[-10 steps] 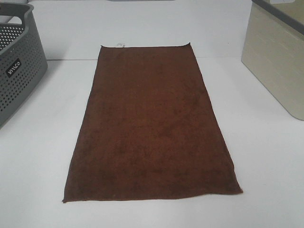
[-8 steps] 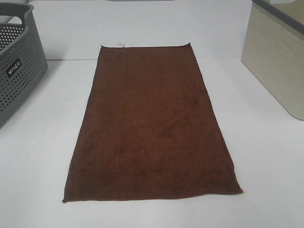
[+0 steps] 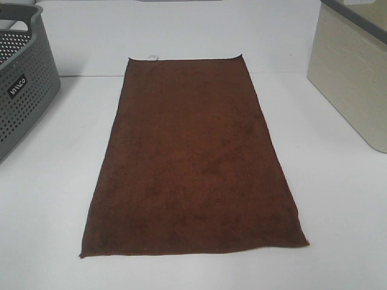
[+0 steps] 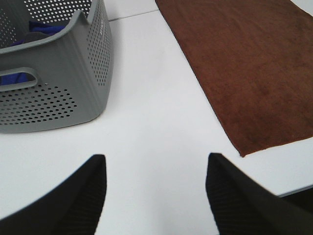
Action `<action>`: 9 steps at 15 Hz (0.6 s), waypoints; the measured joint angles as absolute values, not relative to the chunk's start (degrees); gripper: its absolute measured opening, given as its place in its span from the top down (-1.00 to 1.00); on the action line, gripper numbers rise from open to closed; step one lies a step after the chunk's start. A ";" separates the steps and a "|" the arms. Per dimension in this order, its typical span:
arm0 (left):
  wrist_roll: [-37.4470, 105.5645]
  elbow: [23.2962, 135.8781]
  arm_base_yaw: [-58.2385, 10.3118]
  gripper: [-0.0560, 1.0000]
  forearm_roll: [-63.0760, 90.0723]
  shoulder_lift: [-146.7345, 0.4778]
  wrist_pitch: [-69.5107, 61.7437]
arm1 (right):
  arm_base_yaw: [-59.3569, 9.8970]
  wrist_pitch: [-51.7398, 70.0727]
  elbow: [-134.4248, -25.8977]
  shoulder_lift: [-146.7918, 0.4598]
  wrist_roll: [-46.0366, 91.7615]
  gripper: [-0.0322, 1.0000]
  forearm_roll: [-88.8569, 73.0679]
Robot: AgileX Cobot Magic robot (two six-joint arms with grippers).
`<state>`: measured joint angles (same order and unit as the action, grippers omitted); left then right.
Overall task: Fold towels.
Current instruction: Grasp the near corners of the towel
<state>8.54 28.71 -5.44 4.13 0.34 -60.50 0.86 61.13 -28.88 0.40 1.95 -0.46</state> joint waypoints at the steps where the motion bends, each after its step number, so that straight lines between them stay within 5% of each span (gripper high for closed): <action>1: 8.54 28.71 -5.44 -0.20 4.13 0.34 -60.50 | 0.86 61.13 -28.88 0.40 1.95 -0.55 -0.46; 9: 8.54 28.71 -5.44 -0.20 4.13 0.34 -60.50 | 0.86 61.13 -28.88 0.40 1.95 -0.55 -0.46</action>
<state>8.54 28.71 -5.44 4.13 0.34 -60.50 0.86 61.13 -28.88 0.40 1.95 -0.46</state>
